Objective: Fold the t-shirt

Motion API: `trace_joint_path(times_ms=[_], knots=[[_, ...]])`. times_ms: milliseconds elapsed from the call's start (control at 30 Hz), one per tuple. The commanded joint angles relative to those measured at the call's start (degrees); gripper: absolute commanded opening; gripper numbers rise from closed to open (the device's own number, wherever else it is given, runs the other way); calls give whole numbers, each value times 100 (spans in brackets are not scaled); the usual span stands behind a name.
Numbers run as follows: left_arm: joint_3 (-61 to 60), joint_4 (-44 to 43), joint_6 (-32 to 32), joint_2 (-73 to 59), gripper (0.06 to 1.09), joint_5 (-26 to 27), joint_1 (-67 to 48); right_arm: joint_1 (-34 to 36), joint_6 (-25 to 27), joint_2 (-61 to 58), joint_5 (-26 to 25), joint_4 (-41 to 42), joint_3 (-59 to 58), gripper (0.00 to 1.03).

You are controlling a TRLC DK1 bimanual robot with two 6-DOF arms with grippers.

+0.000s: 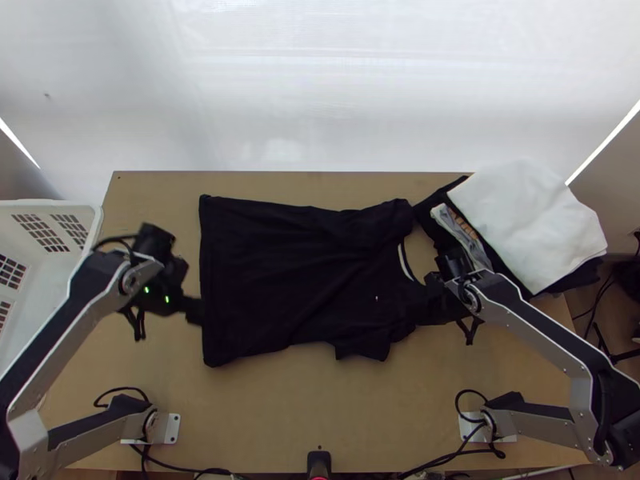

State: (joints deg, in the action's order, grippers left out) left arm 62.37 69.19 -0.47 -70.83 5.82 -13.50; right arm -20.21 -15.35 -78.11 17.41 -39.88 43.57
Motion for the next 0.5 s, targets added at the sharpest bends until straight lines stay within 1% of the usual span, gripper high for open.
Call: trace_joint_path(times_ms=[0,200,233,267,367,467], knots=[[-946,613,478,394,103,-354,-997,78,-3,67,-18,15,46,5],[-1368,341,530,676,103,-345,-2219,87,-11,67,-18,15,116,5],[-1473,86,539,684,103,-363,-2386,87,-20,67,-18,15,125,5],[-1552,-230,539,693,104,-389,-2465,87,-20,67,-18,15,152,5],[-1816,-643,548,684,103,-398,-2535,105,-20,76,-27,15,204,5],[-2009,-881,601,684,103,-380,-2632,149,-20,120,-45,-2,231,5]])
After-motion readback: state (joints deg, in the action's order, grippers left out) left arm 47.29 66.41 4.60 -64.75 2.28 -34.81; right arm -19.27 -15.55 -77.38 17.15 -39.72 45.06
